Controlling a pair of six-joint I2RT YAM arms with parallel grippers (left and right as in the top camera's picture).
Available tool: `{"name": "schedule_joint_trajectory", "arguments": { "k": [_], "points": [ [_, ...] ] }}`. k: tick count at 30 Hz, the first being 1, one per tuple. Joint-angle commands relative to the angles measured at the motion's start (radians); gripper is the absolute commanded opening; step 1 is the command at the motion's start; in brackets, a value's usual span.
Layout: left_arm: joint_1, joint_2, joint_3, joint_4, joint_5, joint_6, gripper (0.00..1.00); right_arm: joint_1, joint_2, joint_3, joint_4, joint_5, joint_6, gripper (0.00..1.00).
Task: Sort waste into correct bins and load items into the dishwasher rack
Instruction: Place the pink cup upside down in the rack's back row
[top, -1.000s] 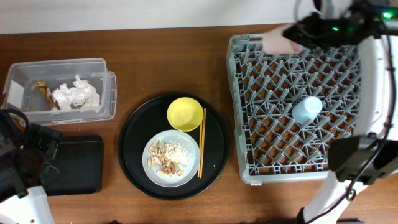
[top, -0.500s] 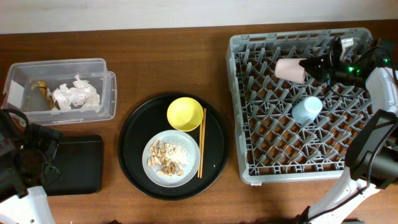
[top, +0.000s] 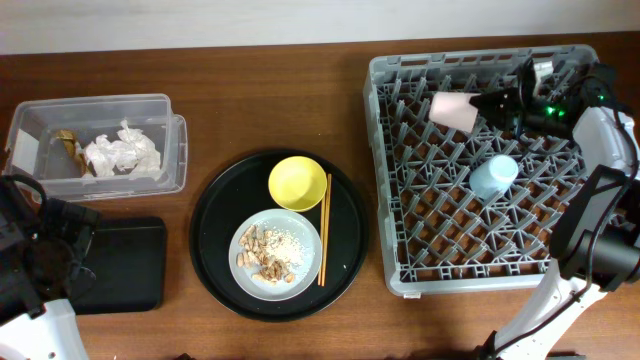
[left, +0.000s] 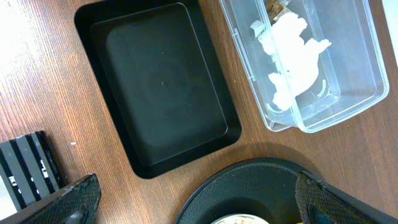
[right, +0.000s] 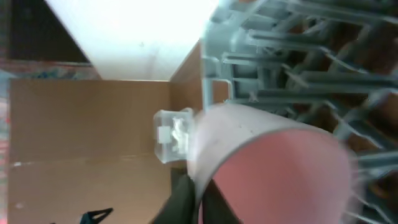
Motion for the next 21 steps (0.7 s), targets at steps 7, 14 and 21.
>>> {"name": "schedule_joint_trajectory", "arguments": {
  "k": [7, 14, 21],
  "points": [
    [0.003, -0.006, 0.002, 0.002, -0.014, -0.009, 0.99, -0.146, -0.002, 0.264, -0.46, 0.499, -0.193, 0.27],
    [0.003, -0.006, 0.002, 0.002, -0.014, -0.009, 0.99, -0.142, -0.047, 0.826, -0.909, 0.644, -0.275, 0.36],
    [0.003, -0.006, 0.002, 0.001, -0.014, -0.009, 0.99, 0.121, -0.09, 0.928, -0.964, 0.931, -0.23, 0.33]
  ]
}}
